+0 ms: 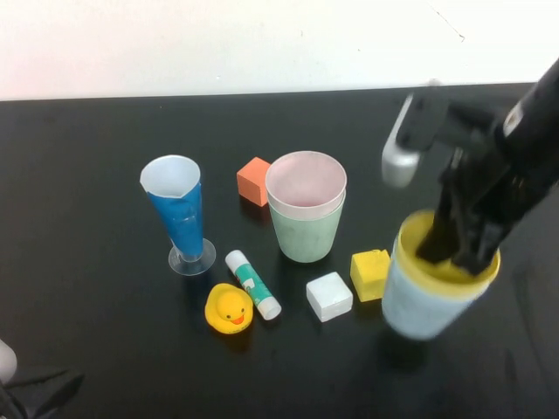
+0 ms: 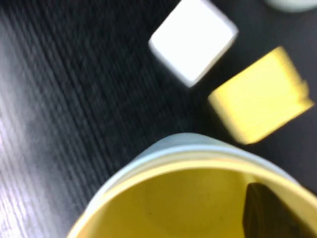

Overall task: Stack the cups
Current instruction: Pick up the blue cup, then place the blue cup on the pink cup

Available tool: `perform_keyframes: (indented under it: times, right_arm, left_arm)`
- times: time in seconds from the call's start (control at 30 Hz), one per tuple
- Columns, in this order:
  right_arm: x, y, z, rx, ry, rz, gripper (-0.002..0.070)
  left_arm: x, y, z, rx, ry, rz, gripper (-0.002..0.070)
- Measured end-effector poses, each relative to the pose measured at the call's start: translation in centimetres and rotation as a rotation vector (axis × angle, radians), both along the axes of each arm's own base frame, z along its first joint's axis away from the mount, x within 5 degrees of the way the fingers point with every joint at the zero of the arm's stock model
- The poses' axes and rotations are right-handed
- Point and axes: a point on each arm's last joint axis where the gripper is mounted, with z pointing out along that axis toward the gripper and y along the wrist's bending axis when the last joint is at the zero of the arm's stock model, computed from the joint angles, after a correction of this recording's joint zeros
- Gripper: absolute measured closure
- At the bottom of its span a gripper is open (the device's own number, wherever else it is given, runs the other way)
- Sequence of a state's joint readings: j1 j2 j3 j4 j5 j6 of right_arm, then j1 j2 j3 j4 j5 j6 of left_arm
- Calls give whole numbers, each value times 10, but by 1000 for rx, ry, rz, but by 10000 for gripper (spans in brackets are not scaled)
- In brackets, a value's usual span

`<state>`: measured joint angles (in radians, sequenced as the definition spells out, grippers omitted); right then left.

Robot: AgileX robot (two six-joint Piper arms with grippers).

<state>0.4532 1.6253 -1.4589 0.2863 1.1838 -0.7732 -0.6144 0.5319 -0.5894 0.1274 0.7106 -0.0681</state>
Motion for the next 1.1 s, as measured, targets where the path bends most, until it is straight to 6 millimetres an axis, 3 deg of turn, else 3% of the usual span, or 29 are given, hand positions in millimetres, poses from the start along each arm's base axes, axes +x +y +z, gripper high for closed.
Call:
perform_keyframes:
  times: [0.23,0.37,0.47,0.73,0.87,1.1]
  right_arm:
    - [-8,-5,97,129,-283,-9,604]
    - [-3,-1,122,196,-384,-4,606]
    - [13,7,118,206,-392,-4,606]
    - [73,39,69,198,-302,-5,607]
    - [86,49,62,215,-276,5,608]
    - [89,52,48,183,-186,35,609]
  left_arm:
    - [0,0,0,-7,6,9,674]
    - [0,0,0,-7,6,11,675]
    - [0,0,0,-7,6,11,675]
    - [0,1,0,-4,3,12,675]
    - [0,1,0,-2,2,12,675]
    - [0,1,0,1,0,13,675]
